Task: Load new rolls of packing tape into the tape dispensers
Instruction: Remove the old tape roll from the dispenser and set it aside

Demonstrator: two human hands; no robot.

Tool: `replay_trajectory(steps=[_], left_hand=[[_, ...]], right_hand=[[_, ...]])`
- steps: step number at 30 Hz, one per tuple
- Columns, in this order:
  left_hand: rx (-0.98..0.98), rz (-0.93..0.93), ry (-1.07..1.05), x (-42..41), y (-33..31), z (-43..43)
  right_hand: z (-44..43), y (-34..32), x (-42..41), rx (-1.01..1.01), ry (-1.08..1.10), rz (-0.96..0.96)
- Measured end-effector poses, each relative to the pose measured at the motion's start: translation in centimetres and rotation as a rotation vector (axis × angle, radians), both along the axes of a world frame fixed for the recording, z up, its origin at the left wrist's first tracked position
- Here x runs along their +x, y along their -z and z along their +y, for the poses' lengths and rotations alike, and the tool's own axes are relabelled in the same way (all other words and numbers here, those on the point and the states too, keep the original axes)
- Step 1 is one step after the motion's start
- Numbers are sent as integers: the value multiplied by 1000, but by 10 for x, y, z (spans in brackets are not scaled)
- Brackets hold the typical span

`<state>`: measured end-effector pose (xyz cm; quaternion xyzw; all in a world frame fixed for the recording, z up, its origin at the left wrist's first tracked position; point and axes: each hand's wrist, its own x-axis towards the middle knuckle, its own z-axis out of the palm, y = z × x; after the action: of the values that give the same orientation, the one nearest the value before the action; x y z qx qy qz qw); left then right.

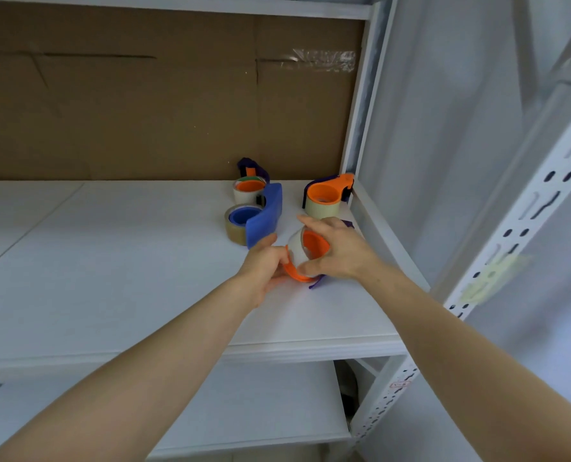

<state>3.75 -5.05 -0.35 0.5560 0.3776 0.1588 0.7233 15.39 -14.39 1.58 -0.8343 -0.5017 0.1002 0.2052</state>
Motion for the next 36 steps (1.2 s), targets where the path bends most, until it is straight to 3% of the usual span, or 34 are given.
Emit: replay_trajectory(steps=[2, 10, 16, 24, 27, 32, 36], left_hand=[[182, 54, 37, 1, -2, 2], [370, 254, 72, 9, 3, 8], [444, 345, 35, 17, -3, 15], [565, 473, 105, 29, -13, 18], [574, 448, 99, 32, -18, 16], [508, 249, 24, 29, -21, 12], [580, 165, 37, 30, -23, 3]], right_hand=[[6, -4, -4, -64, -8, -54], [1, 9, -10, -214, 11, -78], [-24, 18, -8, 97, 106, 106], [-33, 22, -5, 178, 91, 83], [-32, 21, -5, 154, 108, 65], [-29, 26, 0, 121, 172, 36], [-27, 28, 0, 141, 194, 41]])
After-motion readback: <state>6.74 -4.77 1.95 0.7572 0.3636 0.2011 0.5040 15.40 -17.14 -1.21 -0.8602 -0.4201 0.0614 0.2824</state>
